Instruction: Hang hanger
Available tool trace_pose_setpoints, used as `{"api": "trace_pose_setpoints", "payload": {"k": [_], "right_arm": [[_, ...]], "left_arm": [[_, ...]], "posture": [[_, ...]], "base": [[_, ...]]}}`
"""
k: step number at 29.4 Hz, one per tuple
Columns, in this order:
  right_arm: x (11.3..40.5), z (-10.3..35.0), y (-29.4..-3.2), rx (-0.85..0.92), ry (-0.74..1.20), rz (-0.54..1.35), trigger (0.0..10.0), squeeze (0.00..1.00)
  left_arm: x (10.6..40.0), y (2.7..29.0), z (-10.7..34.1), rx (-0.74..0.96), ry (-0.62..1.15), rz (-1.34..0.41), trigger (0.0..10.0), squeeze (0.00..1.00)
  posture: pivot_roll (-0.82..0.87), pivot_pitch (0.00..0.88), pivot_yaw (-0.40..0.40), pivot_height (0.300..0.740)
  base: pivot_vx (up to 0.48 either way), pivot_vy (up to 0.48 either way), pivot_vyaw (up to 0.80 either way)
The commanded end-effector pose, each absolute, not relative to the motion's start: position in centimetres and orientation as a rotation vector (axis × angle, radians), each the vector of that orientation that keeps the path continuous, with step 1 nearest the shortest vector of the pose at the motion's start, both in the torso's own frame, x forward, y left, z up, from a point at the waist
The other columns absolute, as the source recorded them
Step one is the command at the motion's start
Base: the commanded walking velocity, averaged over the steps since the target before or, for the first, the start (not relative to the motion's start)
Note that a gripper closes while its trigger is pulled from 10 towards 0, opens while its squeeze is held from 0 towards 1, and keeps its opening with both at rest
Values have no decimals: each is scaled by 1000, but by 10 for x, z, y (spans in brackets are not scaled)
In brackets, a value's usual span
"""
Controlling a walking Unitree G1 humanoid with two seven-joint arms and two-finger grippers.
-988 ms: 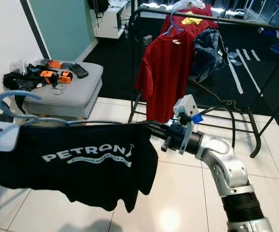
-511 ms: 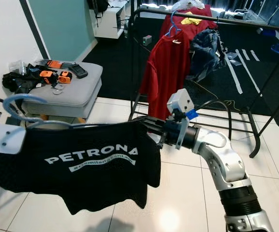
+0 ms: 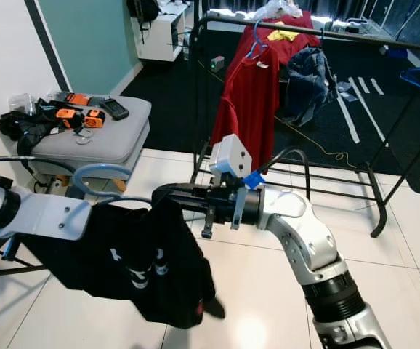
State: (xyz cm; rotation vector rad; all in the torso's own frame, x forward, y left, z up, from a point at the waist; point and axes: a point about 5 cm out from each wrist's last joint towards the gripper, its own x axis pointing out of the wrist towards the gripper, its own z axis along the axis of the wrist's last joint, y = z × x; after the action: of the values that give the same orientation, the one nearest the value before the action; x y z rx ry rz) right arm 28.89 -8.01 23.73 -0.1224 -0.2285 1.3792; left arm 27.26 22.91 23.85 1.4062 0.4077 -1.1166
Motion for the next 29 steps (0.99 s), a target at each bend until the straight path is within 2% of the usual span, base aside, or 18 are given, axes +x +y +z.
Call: {"api": "trace_pose_setpoints", "payload": {"k": [1, 6, 9, 12, 16, 18, 19, 20, 22, 23, 24, 29], "right_arm": [[288, 243, -76, -126, -257, 1401, 0, 0], [288, 242, -73, -127, -258, 1408, 0, 0], [289, 242, -76, -131, -257, 1391, 0, 0], [291, 242, -84, -117, -251, 1354, 0, 0], [291, 241, -85, -112, -247, 1347, 0, 0], [285, 226, -92, -132, -181, 1340, 0, 0], [285, 226, -92, -132, -181, 1340, 0, 0], [282, 213, -98, -154, -129, 1327, 0, 0], [281, 199, -108, -166, -67, 1281, 588, 0], [281, 199, -108, -166, -67, 1281, 588, 0], [287, 194, -118, -149, -52, 1200, 0, 0], [296, 191, -131, -131, -49, 1095, 196, 0]], "left_arm": [[270, 220, 234, 1397, 397, -1170, 10000, 0], [269, 216, 237, 1380, 375, -1181, 10000, 0], [273, 227, 243, 1390, 395, -1111, 10000, 0], [284, 252, 253, 1407, 403, -922, 10000, 0], [287, 258, 255, 1411, 396, -872, 10000, 0], [297, 267, 271, 1377, 282, -688, 10000, 0], [297, 267, 271, 1377, 282, -688, 10000, 0], [301, 272, 282, 1345, 208, -590, 10000, 0], [303, 280, 298, 1303, 124, -465, 10000, 0], [303, 280, 298, 1303, 124, -465, 10000, 0], [302, 289, 305, 1295, 116, -414, 10000, 0], [301, 299, 305, 1309, 149, -388, 10000, 0]], "posture": [[-54, 60, -40, 740], [-51, 63, -39, 740], [-49, 66, -34, 740], [-49, 68, -29, 740], [-49, 68, -29, 740], [-48, 70, -30, 740], [-48, 70, -30, 740], [-47, 70, -29, 740], [-49, 70, -24, 740], [-49, 70, -24, 740], [-51, 67, -19, 740], [-50, 65, -12, 740]], "base": [[0, 0, 0], [0, 0, 0], [0, 0, 0], [0, 0, 0], [0, 0, 0], [0, 0, 0], [0, 0, 0], [0, 0, 0], [0, 0, 0], [0, 0, 0], [0, 0, 0], [0, 0, 0]]}}
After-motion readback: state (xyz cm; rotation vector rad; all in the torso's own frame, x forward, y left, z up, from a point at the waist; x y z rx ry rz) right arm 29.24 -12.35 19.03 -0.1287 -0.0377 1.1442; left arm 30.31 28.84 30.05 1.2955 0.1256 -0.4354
